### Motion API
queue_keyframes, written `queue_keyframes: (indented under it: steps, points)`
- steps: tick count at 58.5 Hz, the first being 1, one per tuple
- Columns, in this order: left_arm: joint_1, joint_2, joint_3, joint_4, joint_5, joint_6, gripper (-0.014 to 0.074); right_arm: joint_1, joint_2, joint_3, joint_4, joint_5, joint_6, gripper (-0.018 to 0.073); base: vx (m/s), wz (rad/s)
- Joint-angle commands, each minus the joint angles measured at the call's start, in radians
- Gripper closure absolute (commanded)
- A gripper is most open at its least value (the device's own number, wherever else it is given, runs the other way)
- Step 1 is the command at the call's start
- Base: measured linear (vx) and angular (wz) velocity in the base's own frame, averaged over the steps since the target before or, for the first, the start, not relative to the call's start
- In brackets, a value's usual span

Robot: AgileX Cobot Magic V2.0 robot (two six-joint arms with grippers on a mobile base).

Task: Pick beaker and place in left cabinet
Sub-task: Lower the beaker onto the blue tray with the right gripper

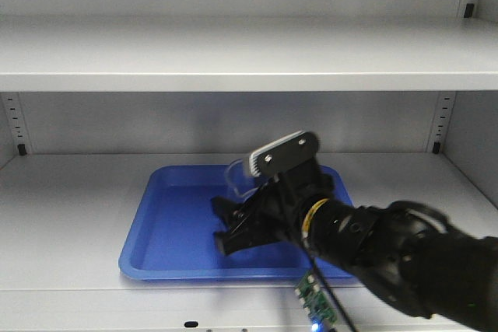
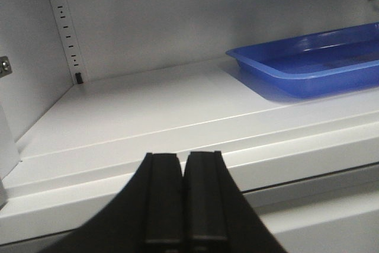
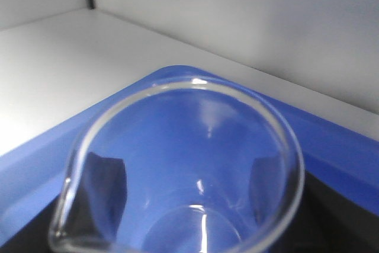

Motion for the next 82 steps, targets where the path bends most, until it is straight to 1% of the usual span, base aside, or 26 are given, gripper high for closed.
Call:
queue_keyframes:
  steps: [1,8,18,25,30,39,54,65,70,75,78,82]
  points:
    - [-0.001,-0.019,0.016,-0.003,-0.075,-0.003,0.0595,-0.005,0.001,-0.036,0.004,-0.14,-0.049,0.0568,0.0,0.0]
    - [-0.001,-0.019,0.016,-0.003,-0.075,-0.003,0.0595,-0.005,0.048,-0.036,0.035,-0.181,-0.049,0.0567,0.0,0.0]
    - [-0.001,-0.019,0.016,-0.003,-0.075,-0.003,0.0595,-0.007,0.086,-0.036,0.11,-0.175,-0.049,0.0565,0.0,0.0]
    - [-0.001,-0.019,0.016,-0.003,-0.075,-0.003,0.0595,-0.035,0.095,-0.039,0.156,-0.166,-0.047,0.0562,0.0,0.0]
    - [-0.001,-0.019,0.016,-0.003,-0.075,-0.003,0.0595,-0.063,0.095,-0.062,0.188,-0.121,-0.04,0.0561,0.0,0.0]
    - [-0.001,-0.019,0.016,-0.003,-0.075,-0.003,0.0595,-0.098,0.095,-0.123,0.188,-0.043,-0.038,0.0559,0.0,0.0]
    - [-0.001,-0.019,0.016,-0.003,-0.075,-0.003,0.0595,-0.105,0.113,-0.135,0.188,0.009,-0.038,0.0559,0.0,0.0]
    - [-0.001,-0.019,0.016,-0.003,-0.075,-0.003,0.0595,-0.105,0.133,-0.135,0.188,0.011,-0.025,0.0549,0.0,0.0]
    - [-0.001,-0.019,0.016,-0.003,-0.075,-0.003,0.0595,-0.105,0.133,-0.135,0.188,0.007,-0.019,0.0528,0.0,0.0]
    - [-0.001,-0.019,0.016,-0.003,-0.075,-0.003,0.0595,-0.105,0.133,-0.135,0.188,0.011,-0.019,0.0487,0.0,0.0]
    - [-0.001,-0.019,0.016,-0.003,-0.075,-0.003,0.0595,-0.105,0.133,-0.135,0.188,0.02,-0.019,0.0448,0.0,0.0]
    - [-0.001,-0.019,0.016,-0.003,-0.075,-0.003,0.0595,-0.105,0.133,-0.135,0.188,0.026,-0.019,0.0374,0.0,0.0]
